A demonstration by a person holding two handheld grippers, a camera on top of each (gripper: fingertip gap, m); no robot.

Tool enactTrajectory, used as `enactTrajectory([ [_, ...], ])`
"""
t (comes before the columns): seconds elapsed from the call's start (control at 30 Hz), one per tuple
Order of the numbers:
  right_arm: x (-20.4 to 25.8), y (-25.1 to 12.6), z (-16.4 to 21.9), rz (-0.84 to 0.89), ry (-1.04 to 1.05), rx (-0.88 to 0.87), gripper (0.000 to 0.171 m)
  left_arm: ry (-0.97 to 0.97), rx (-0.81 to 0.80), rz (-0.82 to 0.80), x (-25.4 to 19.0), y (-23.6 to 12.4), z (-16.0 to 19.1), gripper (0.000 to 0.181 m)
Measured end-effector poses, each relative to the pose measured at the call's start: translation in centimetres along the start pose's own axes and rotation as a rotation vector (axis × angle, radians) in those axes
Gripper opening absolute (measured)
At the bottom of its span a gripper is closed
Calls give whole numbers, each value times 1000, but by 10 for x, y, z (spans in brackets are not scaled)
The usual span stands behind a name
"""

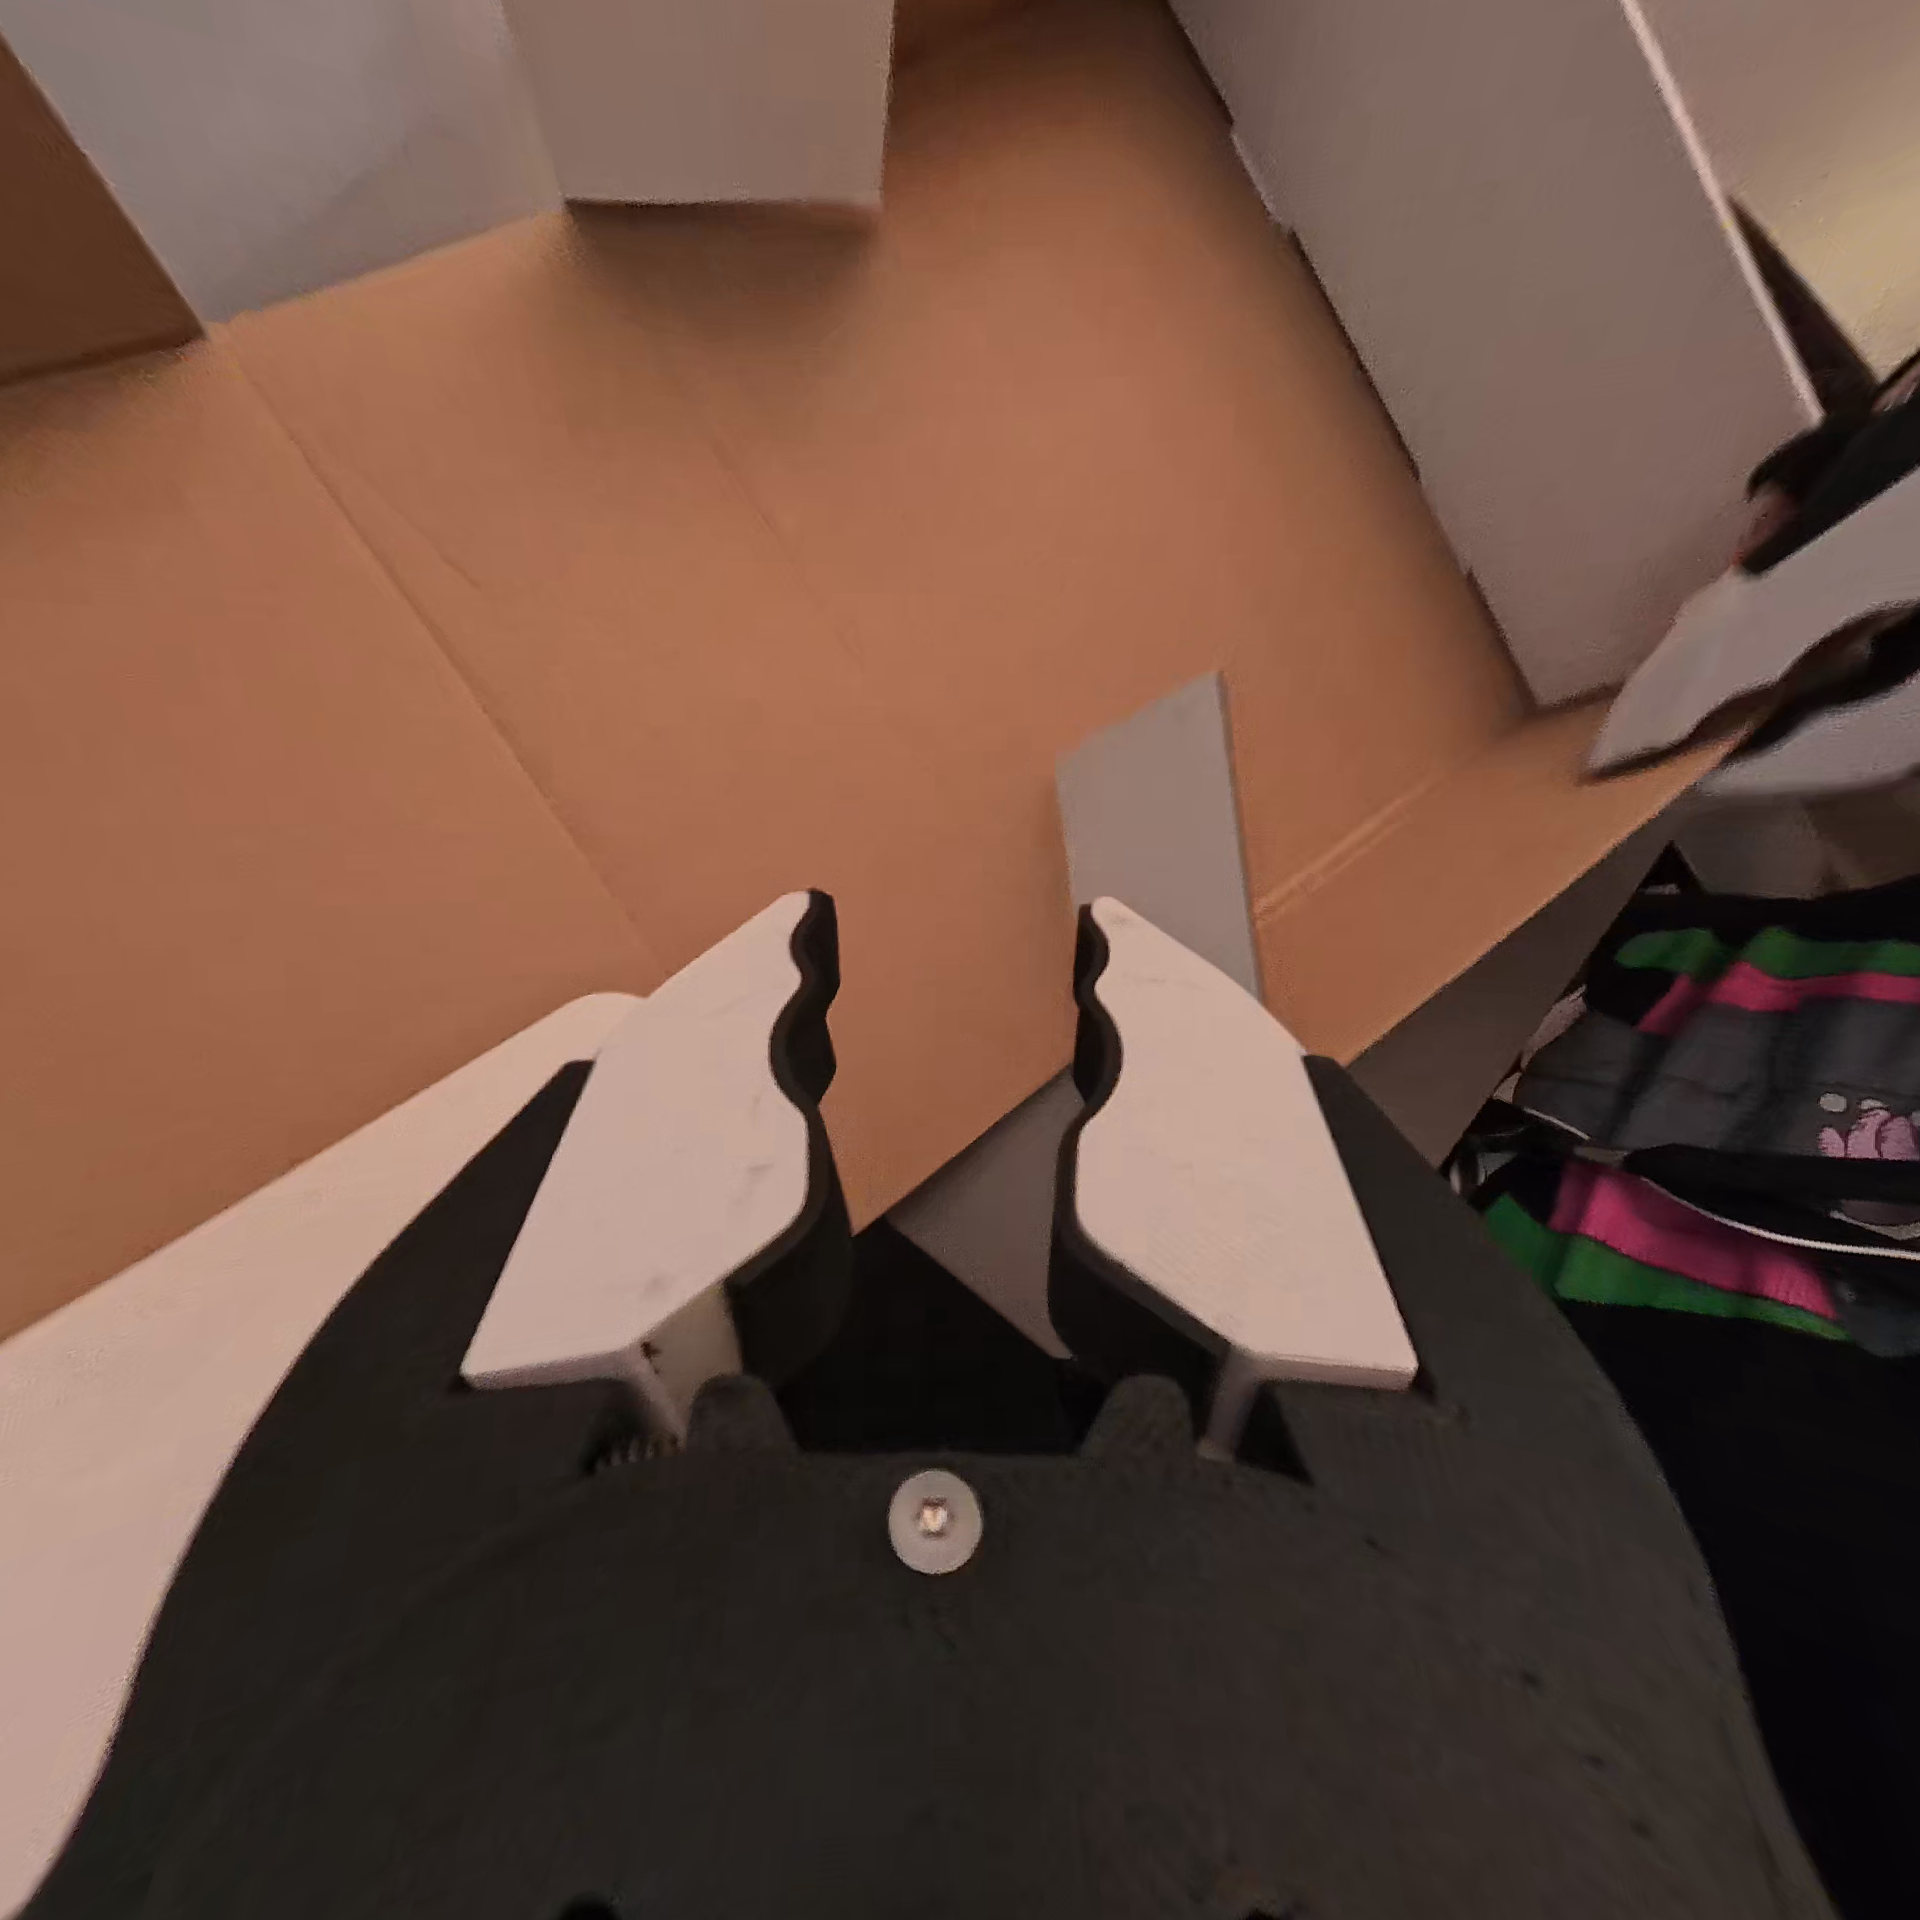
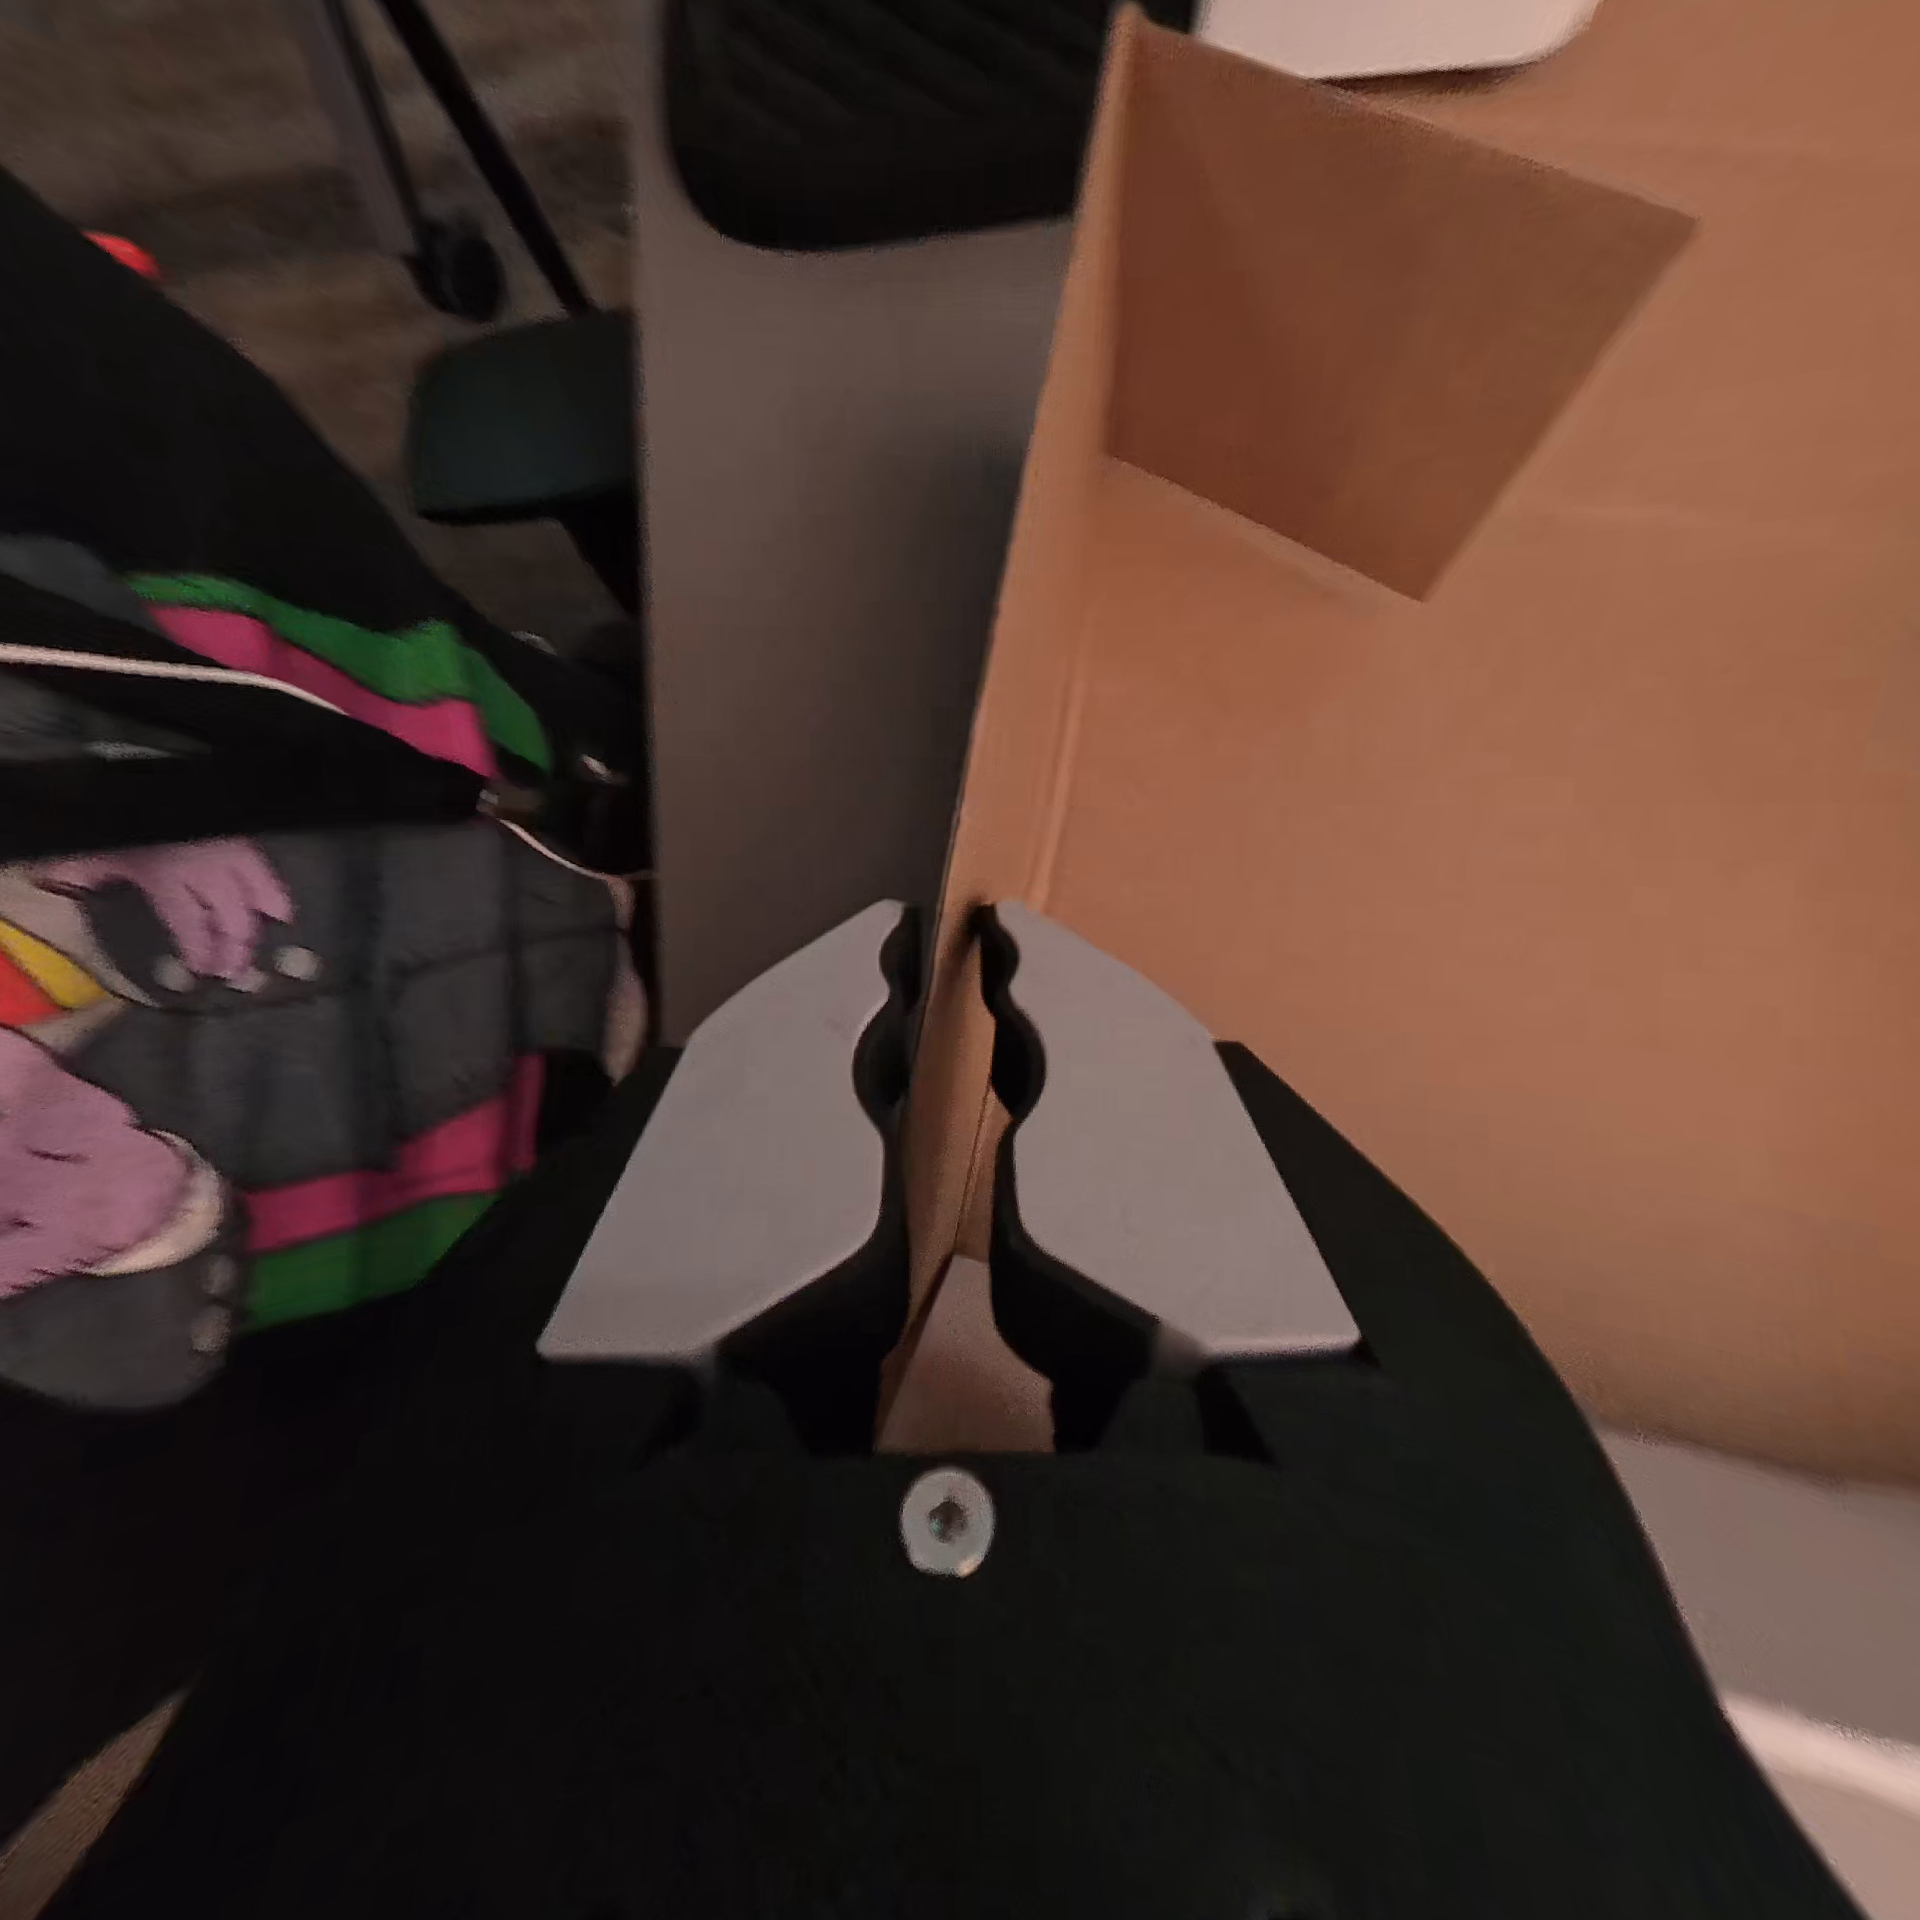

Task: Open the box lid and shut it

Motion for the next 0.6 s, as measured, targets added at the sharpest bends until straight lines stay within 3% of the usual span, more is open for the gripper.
enactTrajectory([
  [0.03, 6, 5, -6, -47, 4, -20, 17, 8, -10, -3, 0, 1, -4, 44],
  [0.17, 11, -7, -43, -125, -69, -184, 28, 17, -32, 5, 2, 15, -31, 56],
  [0.33, -89, -89, -79, 395, -334, -335, 36, -81, -116, -47, 10, 78, -86, 89],
  [0.4, -145, -112, -72, 552, -303, -274, 54, -154, -121, -108, 18, 113, -107, 107],
  [0.47, -194, -120, -55, 631, -265, -168, 56, -221, -85, -147, 25, 143, -123, 119],
  [0.6, -240, -100, -26, 530, -153, -56, 54, -303, -36, -177, 30, 178, -140, 121],
])
Point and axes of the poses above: each gripper's, where its closed fingertips meet, y out along the fingers, z out of its underside, x = y × z across the jaws, the point moved 6 cm from there along -y, back along the fingers, and after that the axes turned 13 degrees about -x, right-handed, at the moved point
